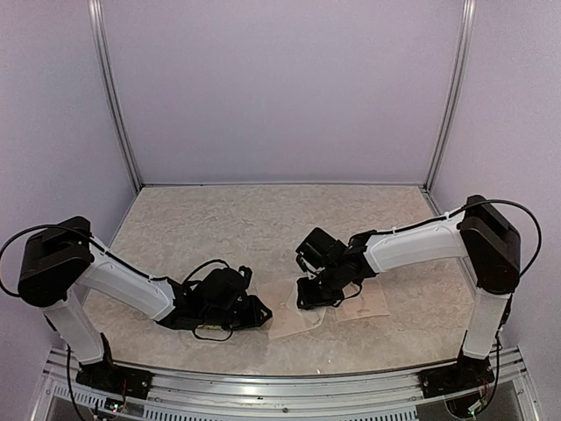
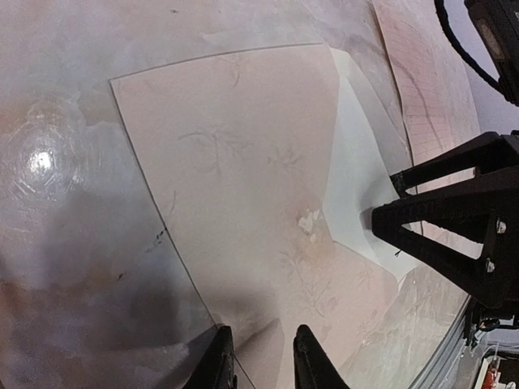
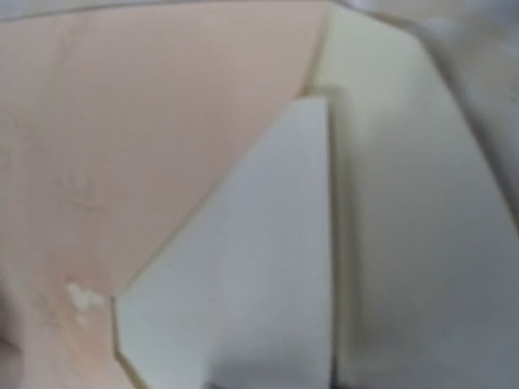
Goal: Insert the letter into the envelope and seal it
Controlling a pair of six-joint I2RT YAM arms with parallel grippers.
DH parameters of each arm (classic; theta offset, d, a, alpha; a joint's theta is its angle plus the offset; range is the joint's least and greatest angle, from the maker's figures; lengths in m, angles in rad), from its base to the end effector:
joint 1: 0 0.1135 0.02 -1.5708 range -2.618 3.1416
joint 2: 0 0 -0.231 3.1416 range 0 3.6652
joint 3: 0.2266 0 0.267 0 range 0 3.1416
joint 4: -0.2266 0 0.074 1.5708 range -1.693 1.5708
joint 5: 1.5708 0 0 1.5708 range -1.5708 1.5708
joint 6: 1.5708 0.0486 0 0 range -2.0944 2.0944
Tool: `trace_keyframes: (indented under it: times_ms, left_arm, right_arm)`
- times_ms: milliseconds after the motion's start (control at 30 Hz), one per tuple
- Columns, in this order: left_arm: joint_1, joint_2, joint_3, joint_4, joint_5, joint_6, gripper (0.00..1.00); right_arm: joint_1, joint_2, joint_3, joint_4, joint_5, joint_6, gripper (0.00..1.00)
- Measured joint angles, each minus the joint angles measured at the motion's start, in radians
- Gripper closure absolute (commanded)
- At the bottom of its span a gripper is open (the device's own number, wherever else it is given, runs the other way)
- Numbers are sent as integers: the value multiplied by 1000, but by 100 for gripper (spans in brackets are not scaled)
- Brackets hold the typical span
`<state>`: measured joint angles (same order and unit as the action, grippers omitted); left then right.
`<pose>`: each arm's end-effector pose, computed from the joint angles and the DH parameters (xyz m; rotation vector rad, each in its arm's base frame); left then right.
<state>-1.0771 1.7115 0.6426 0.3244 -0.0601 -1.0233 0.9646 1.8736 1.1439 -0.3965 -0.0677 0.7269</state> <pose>0.1543 -0.2806 0.0600 0.0347 2.5272 -0.9233 0.2112 0.3105 0.0947 -0.3591 2.8236 0.5454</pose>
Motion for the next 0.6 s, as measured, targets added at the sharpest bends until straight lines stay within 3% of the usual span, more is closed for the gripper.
trace_keyframes:
  times_ms: [333,500,600]
  left_arm:
    - [0,3,4,-1,0,0,77]
    - [0,3,4,-2,0,0,75]
    - [-2,1,4,-2,0,-1,71]
  right_arm:
    - [26,47,68,-18,3,12,66]
    - [35,47,75,-41,22,29,50]
    - [41,34,76,-71,35,34,45]
